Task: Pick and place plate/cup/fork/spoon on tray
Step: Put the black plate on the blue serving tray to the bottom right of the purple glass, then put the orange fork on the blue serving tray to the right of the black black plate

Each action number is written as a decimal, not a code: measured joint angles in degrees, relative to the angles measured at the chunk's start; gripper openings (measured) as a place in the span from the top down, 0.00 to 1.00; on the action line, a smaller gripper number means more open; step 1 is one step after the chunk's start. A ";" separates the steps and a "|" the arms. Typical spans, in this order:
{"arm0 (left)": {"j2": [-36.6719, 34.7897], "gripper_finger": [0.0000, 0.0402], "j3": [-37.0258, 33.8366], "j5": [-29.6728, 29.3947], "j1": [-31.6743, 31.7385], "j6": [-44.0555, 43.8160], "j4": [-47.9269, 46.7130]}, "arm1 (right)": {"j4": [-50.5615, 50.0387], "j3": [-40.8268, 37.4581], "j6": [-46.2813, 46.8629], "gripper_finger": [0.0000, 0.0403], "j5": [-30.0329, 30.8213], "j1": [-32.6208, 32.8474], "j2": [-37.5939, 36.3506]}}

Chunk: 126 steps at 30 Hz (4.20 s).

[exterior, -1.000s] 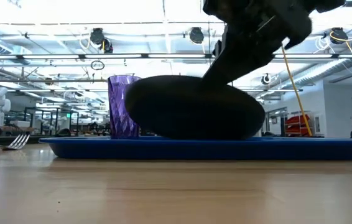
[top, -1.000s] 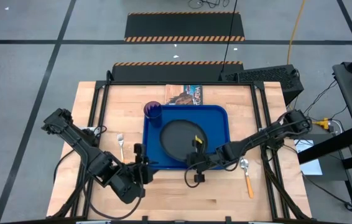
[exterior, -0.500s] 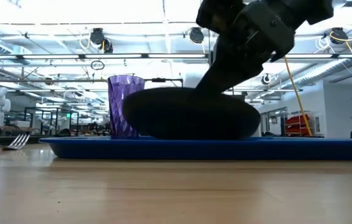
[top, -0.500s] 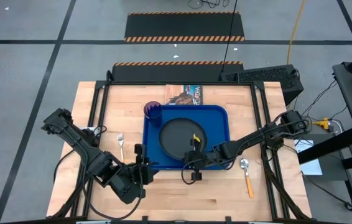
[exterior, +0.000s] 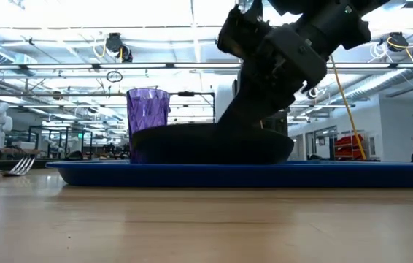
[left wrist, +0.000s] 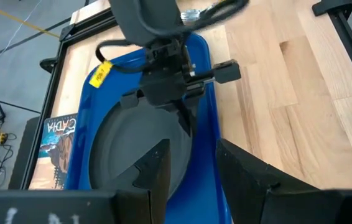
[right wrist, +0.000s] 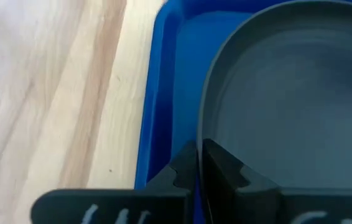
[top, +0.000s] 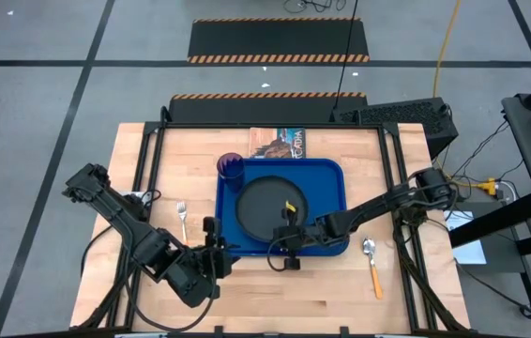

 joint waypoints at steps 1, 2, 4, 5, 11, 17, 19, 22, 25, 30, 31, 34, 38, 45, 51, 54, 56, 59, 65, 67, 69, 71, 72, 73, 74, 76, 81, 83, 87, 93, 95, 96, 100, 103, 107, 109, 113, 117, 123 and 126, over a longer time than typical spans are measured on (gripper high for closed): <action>0.00 0.67 0.00 0.02 0.00 0.00 -0.04 | -0.25 -0.02 -0.02 0.98 0.00 0.00 0.06; 0.00 0.67 0.00 0.01 0.00 0.00 -0.01 | -0.25 -0.04 -0.02 0.98 -0.02 0.00 0.10; 0.00 0.67 0.00 0.01 0.00 0.00 0.00 | 0.65 0.02 0.02 0.98 0.01 -0.02 0.76; 0.00 0.67 0.00 0.02 0.02 0.00 0.02 | 0.68 0.05 0.01 0.98 -0.02 -0.04 1.02; 0.00 0.67 0.00 0.07 0.55 -0.02 0.13 | 0.37 0.00 0.18 0.96 -0.08 -0.20 1.33; 0.00 0.67 0.00 0.07 0.74 -0.20 0.13 | 0.27 -0.04 0.57 0.86 -0.19 -0.40 1.44; 0.00 0.67 -0.01 0.09 0.74 -0.37 0.13 | 0.26 -0.04 0.57 0.83 -0.07 -0.42 1.44; 0.00 0.67 -0.02 0.09 0.74 -0.44 0.11 | 0.11 -0.06 0.55 0.78 -0.65 -0.42 0.74; 0.00 0.67 -0.02 0.14 0.68 -2.07 -0.77 | -0.51 -0.06 0.55 0.75 -2.11 -0.12 -1.31; 0.00 0.67 -0.02 3.78 -0.45 -8.85 -6.43 | -4.30 -0.06 0.57 0.71 -2.98 2.01 -9.23; 0.00 0.67 -0.02 4.61 -0.77 -10.98 -7.87 | -5.40 -0.06 0.55 0.71 -2.82 2.57 -10.85; 0.00 0.67 -0.04 6.03 -2.01 -18.83 -13.21 | -7.55 -0.06 0.56 0.71 -0.23 4.76 -16.12; 0.00 0.67 -1.65 6.11 -3.44 -27.76 -19.72 | -9.86 -0.06 0.45 0.71 7.85 8.58 -21.76; 0.00 0.67 -10.72 10.77 -2.86 -54.15 -28.77 | -12.86 -0.06 -0.09 0.71 18.34 13.62 -26.84; 0.02 0.67 -23.25 15.23 -1.44 -71.18 -27.36 | -13.75 -0.06 -1.68 0.71 23.41 14.25 -27.52; 0.02 0.67 -28.23 16.04 0.39 -80.57 -28.11 | -13.74 -0.06 -2.82 0.71 24.47 13.62 -27.48; 0.02 0.67 -30.92 19.03 1.25 -85.60 -28.42 | -13.71 -0.06 -2.93 0.71 24.48 13.04 -27.50; 0.02 0.67 -34.38 23.31 2.58 -91.15 -26.75 | -13.67 -0.06 -3.17 0.71 24.48 12.28 -27.50; 0.02 0.67 -39.74 23.81 4.35 -95.36 -20.15 | -13.64 -0.06 -3.58 0.71 24.39 11.61 -27.50; 0.02 0.67 -41.06 23.76 4.54 -96.97 -17.20 | -13.62 -0.06 -3.58 0.71 24.37 11.61 -27.50; 0.02 0.67 -42.58 23.59 4.52 -99.42 -13.90 | -13.62 -0.06 -3.58 0.71 24.31 11.62 -27.50; 0.02 0.67 -44.30 23.59 4.48 -101.72 -10.77 | -13.62 -0.06 -3.58 0.71 24.28 11.61 -27.50; 0.02 0.67 -45.10 23.61 4.48 -102.58 -9.58 | -13.62 -0.06 -3.58 0.71 24.28 11.61 -27.50; 0.02 0.67 -45.86 23.58 4.50 -103.19 -8.59 | -13.62 -0.06 -3.58 0.71 24.28 11.61 -27.50; 0.02 0.67 -46.59 23.56 4.50 -103.90 -7.99 | -13.62 -0.06 -3.60 0.71 24.28 11.61 -27.50; 0.02 0.67 -47.96 23.56 4.50 -105.78 -7.20 | -13.62 -0.06 -3.58 0.71 24.26 11.61 -27.50; 0.02 0.67 -50.30 21.20 4.50 -107.06 -4.22 | -13.62 -0.06 -4.02 0.71 24.24 11.61 -27.50; -0.17 0.67 -51.35 19.55 4.41 -106.95 -1.93 | -13.62 -0.06 -4.02 0.71 24.24 11.61 -27.50; -0.24 0.67 -52.91 17.63 4.61 -108.26 -0.34 | -13.62 -0.06 -4.04 0.71 24.24 11.61 -27.50; -0.15 0.69 -53.18 16.76 4.61 -108.14 -0.11 | -13.60 -0.06 -4.04 0.71 24.22 11.61 -27.50; -0.13 0.73 -53.20 16.67 4.64 -107.11 0.08 | -13.60 -0.06 -4.04 0.71 24.22 11.61 -27.50; -0.13 0.76 -53.20 16.62 4.66 -106.29 0.17 | -13.60 -0.06 -4.04 0.71 24.22 11.61 -27.50; -0.13 0.94 -53.18 16.41 4.68 -103.22 0.46 | -13.60 -0.06 -4.04 0.71 24.22 11.61 -27.50; -0.11 0.96 -53.18 16.38 4.68 -103.26 0.44 | -13.60 -0.06 -4.04 0.71 24.22 11.61 -27.50; -0.05 0.94 -53.05 16.39 4.70 -101.70 0.28 | -13.60 -0.06 -4.04 0.71 24.22 11.61 -27.50; 0.02 0.96 -52.56 16.40 4.72 -99.90 -0.04 | -13.60 -0.06 -4.04 0.71 24.22 11.61 -27.50; 0.00 0.97 -51.25 17.26 4.83 -95.12 -1.57 | -13.62 -0.06 -4.04 0.71 24.22 11.61 -27.50; 0.00 0.97 -49.34 18.33 4.70 -89.57 -1.89 | -13.61 -0.06 -4.04 0.71 24.22 11.62 -27.50; -0.07 0.97 -42.99 17.83 4.64 -85.24 -8.56 | -13.62 -0.06 -4.04 0.71 24.22 11.61 -27.50; -0.11 0.96 -37.54 16.01 3.49 -83.69 -13.55 | -13.62 -0.06 -4.04 0.71 24.22 11.61 -27.50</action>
